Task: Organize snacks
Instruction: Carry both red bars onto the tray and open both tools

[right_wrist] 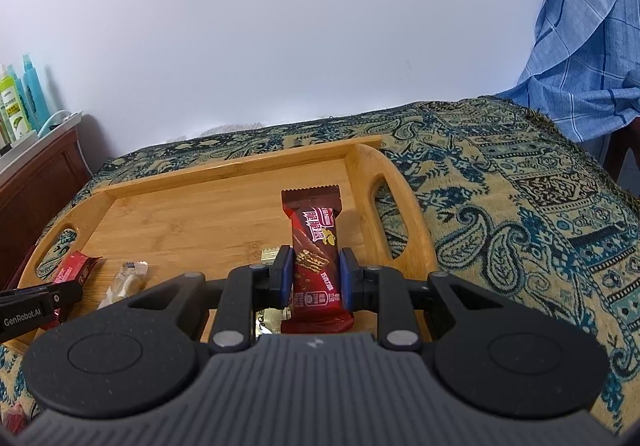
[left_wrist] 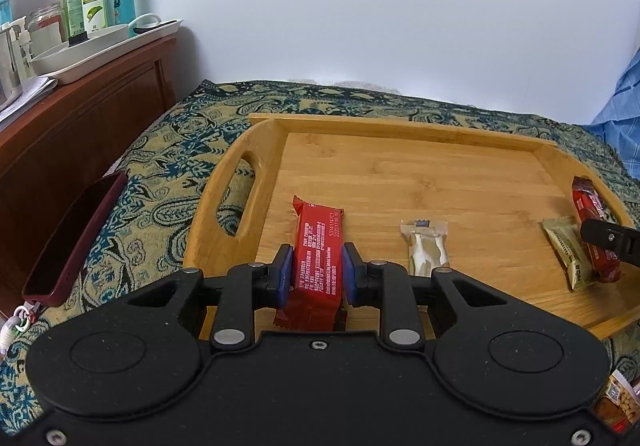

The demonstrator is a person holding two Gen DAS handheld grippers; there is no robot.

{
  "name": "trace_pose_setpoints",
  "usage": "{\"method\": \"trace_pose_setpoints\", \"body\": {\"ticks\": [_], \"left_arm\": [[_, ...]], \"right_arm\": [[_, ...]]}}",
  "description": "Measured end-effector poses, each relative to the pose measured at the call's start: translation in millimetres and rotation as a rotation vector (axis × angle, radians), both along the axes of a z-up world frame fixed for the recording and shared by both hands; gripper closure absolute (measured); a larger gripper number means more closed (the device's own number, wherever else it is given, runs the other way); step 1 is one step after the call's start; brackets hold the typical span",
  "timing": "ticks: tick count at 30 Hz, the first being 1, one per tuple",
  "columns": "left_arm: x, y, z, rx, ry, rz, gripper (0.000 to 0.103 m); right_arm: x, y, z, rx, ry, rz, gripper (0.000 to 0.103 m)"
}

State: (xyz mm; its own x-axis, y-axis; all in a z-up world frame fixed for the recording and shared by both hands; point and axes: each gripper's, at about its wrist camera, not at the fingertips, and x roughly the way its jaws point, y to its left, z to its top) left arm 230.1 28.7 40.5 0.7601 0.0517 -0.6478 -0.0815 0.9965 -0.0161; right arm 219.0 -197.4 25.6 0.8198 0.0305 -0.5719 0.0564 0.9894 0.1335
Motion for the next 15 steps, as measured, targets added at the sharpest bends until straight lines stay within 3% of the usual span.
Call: {"method": "trace_pose_setpoints", "body": {"ticks": [15], "left_arm": [[-0.4,-4.3,-2.5,0.04,-0.004,-0.009,0.079]], "right_arm": [[2.4,0.3,-2.7,-0.009,0.013,0.001,0.075]]}}
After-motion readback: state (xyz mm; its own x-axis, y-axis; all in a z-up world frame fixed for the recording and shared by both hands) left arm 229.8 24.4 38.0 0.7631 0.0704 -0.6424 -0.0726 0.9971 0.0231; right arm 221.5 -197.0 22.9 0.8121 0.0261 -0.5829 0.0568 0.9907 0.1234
